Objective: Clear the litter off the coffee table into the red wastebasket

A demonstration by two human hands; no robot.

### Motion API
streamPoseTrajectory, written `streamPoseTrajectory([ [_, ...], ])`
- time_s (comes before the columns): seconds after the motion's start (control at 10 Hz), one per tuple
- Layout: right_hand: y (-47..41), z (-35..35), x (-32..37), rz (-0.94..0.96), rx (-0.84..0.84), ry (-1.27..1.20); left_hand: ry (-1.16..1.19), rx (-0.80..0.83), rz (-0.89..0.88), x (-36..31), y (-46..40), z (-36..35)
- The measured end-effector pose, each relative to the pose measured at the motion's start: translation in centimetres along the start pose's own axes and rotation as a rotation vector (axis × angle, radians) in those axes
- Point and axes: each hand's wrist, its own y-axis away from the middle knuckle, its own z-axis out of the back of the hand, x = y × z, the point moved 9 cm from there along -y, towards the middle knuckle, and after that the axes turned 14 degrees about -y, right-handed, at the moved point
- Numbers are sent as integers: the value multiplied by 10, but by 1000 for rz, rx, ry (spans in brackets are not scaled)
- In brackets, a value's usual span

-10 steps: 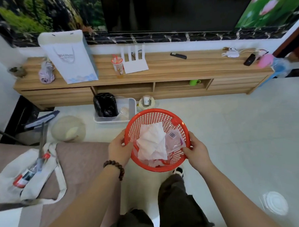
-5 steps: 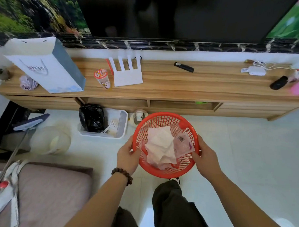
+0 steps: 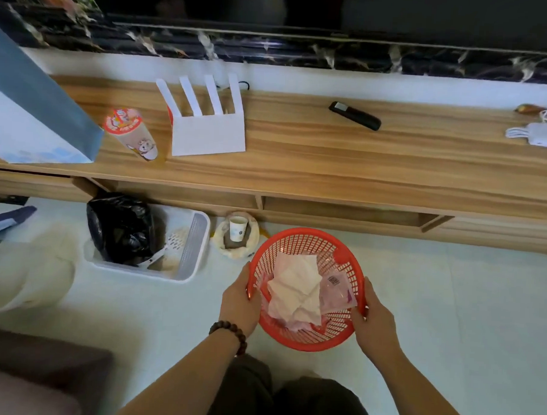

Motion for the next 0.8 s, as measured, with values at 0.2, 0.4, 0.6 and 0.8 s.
streamPoseTrajectory([
  [0.2,-159,-64,-106,30,5,35,-5,-37,-56,54,-152,-112],
  [0.4,-258,-94,-159,96,-37,126,-127,-82,-92,81,-247,-180],
  [0.6,-291,-103,-156,124,-46,139,-169,-56,-10,80,-279,-191],
  [0.8,-268,-91,-143,88,9,165,-403,-16,-65,68,-259,-164],
])
